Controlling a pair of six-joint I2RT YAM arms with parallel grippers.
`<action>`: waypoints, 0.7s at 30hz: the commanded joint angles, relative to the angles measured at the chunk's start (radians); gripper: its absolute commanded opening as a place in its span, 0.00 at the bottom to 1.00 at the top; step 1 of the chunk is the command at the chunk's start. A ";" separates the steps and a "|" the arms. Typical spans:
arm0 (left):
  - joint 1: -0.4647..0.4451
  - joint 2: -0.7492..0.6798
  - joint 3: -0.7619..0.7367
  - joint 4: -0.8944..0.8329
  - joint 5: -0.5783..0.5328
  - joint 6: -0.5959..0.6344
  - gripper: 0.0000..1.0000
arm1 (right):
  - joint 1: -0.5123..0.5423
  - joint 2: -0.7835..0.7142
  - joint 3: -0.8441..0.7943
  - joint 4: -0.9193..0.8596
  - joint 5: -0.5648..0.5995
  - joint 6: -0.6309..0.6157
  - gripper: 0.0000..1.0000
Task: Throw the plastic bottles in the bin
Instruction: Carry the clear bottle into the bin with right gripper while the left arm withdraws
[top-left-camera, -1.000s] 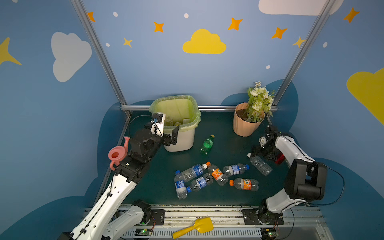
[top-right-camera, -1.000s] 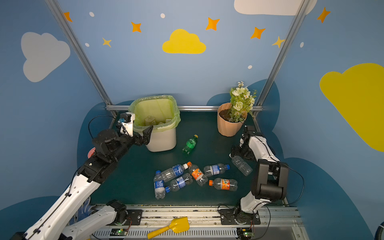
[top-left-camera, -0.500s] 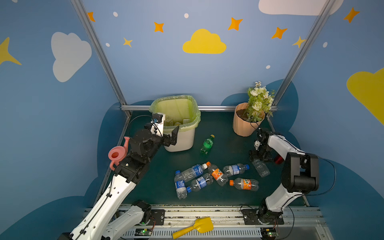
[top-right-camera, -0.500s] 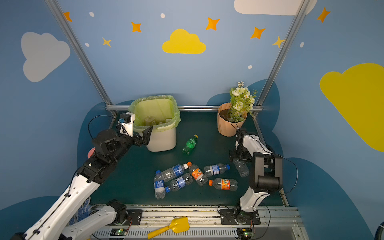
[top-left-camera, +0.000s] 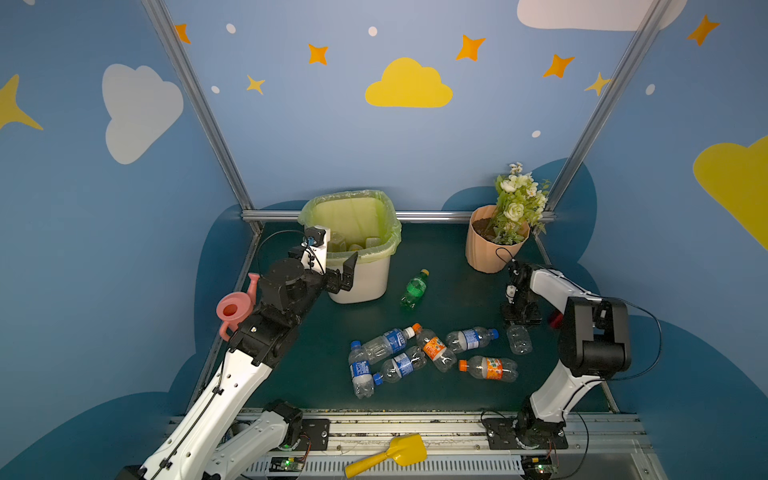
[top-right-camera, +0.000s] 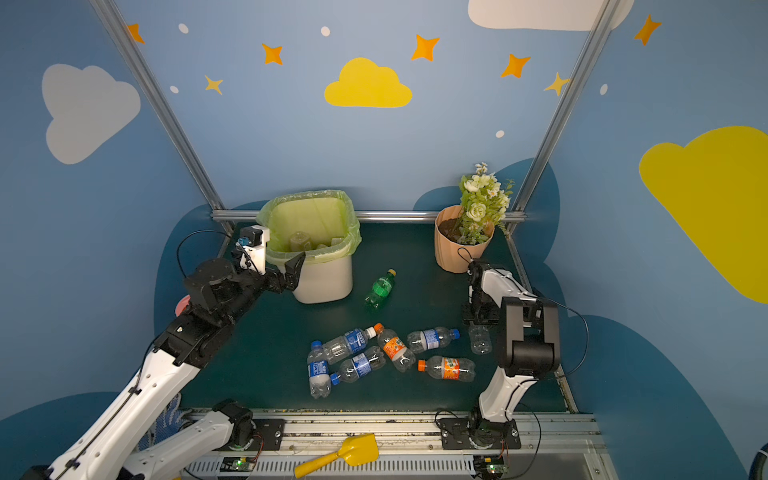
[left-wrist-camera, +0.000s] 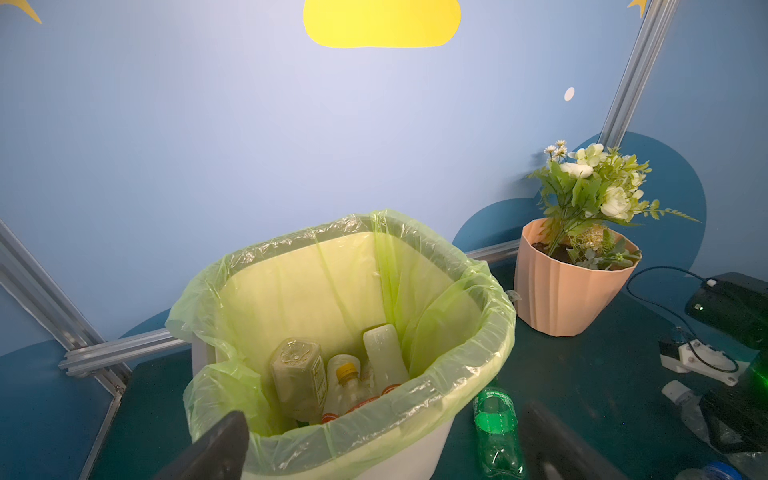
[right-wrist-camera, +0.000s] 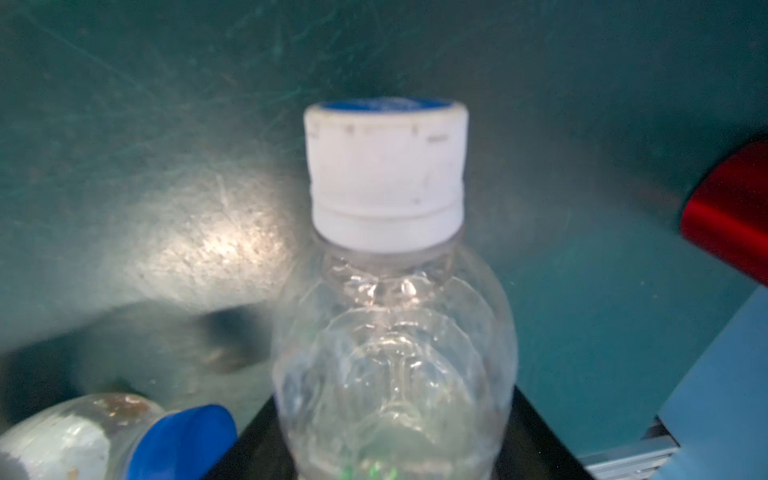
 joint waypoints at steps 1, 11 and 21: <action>0.006 -0.012 -0.010 -0.003 -0.014 -0.003 1.00 | 0.005 -0.006 0.014 -0.015 -0.018 0.004 0.54; 0.007 -0.044 -0.047 0.014 -0.080 -0.036 1.00 | -0.008 -0.197 0.084 -0.001 -0.159 0.045 0.49; 0.013 -0.087 -0.094 0.065 -0.228 -0.103 1.00 | -0.011 -0.486 0.152 0.166 -0.341 0.181 0.49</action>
